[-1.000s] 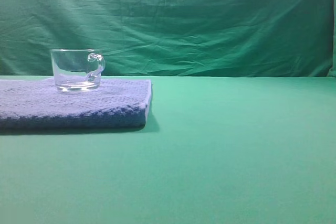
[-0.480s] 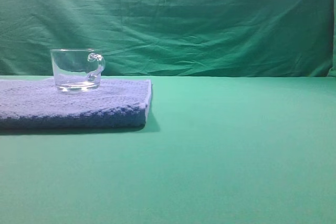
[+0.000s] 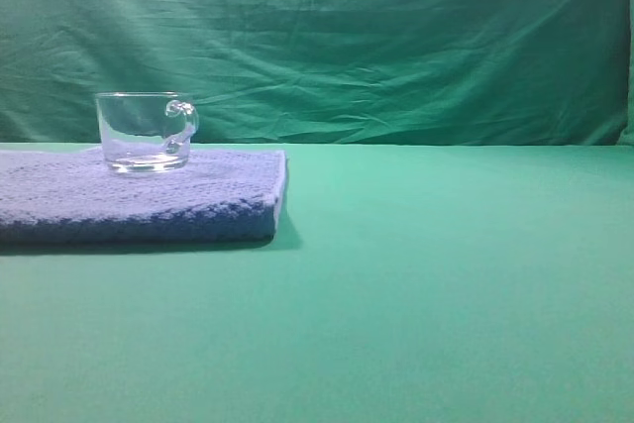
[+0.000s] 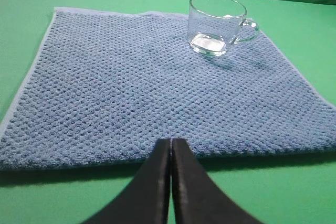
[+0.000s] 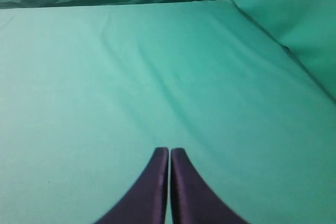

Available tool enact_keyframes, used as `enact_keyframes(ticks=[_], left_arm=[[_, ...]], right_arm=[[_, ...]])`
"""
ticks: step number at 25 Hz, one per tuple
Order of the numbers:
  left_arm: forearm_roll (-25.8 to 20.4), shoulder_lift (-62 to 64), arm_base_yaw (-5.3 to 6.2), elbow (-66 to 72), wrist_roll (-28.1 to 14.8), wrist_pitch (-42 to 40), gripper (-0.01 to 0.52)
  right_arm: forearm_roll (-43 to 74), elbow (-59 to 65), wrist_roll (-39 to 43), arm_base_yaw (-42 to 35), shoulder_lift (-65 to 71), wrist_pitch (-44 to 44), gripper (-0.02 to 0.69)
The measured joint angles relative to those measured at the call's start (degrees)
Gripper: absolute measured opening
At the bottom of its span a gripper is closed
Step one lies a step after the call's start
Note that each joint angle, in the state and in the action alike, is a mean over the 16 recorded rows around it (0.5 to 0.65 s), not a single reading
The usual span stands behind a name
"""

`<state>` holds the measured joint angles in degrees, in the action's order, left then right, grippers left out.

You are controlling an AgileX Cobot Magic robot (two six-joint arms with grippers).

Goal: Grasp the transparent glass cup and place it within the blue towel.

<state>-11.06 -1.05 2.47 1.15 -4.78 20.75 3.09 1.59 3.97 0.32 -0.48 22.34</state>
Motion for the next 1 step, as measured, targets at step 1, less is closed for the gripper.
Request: enact_keyframes(ticks=[1], left_arm=[[0.0,0.0,0.00,0.0,0.0,0.0,0.000]], right_arm=[[0.0,0.0,0.0,0.0,0.0,0.0,0.000]])
